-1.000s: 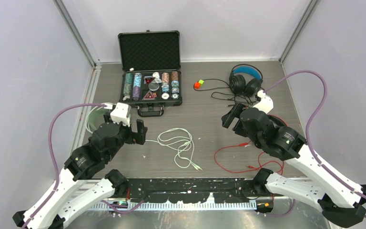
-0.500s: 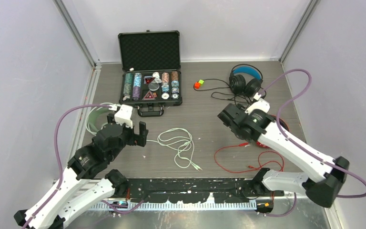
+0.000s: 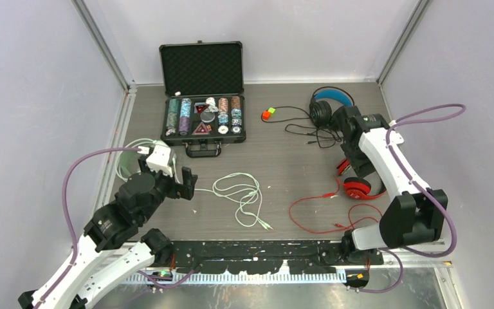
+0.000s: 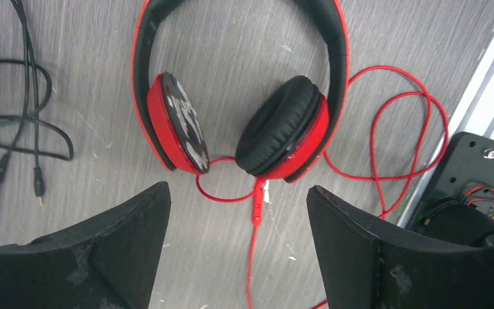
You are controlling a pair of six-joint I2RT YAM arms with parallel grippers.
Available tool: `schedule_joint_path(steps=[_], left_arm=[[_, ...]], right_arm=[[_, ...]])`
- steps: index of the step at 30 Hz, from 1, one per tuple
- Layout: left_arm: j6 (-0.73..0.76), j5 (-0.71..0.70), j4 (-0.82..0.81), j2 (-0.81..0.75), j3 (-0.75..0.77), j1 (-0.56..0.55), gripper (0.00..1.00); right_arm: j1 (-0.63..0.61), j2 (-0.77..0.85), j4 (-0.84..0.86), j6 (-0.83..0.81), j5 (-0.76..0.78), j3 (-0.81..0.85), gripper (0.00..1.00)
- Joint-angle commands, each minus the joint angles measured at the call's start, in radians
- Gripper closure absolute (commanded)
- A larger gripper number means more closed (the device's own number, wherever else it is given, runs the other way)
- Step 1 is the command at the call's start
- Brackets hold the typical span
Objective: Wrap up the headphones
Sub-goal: Pick up the headphones from the corner of the board.
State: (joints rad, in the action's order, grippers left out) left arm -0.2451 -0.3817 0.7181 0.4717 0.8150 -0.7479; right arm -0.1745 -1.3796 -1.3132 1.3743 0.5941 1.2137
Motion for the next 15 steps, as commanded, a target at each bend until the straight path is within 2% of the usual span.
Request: schedule_joint_path(steps=[1, 5, 9, 15], left_arm=[[0.018, -0.006, -0.042, -0.042, -0.008, -0.004, 0.01], [0.032, -0.013, -0.061, -0.073, -0.027, -0.004, 0.0], [0.049, -0.035, -0.065, -0.081, -0.036, -0.004, 0.0], [0.051, -0.037, -0.053, -0.089, -0.033, -0.004, 0.0]], right_arm=[[0.073, -0.098, 0.088, -0.028, -0.054, 0.075, 0.18], [0.11, -0.23, 0.111, -0.061, -0.09, 0.122, 0.18], [0.118, -0.32, 0.218, -0.149, -0.084, 0.127, 0.2], [0.118, -0.328, 0.312, -0.281, -0.083, 0.081, 0.4]])
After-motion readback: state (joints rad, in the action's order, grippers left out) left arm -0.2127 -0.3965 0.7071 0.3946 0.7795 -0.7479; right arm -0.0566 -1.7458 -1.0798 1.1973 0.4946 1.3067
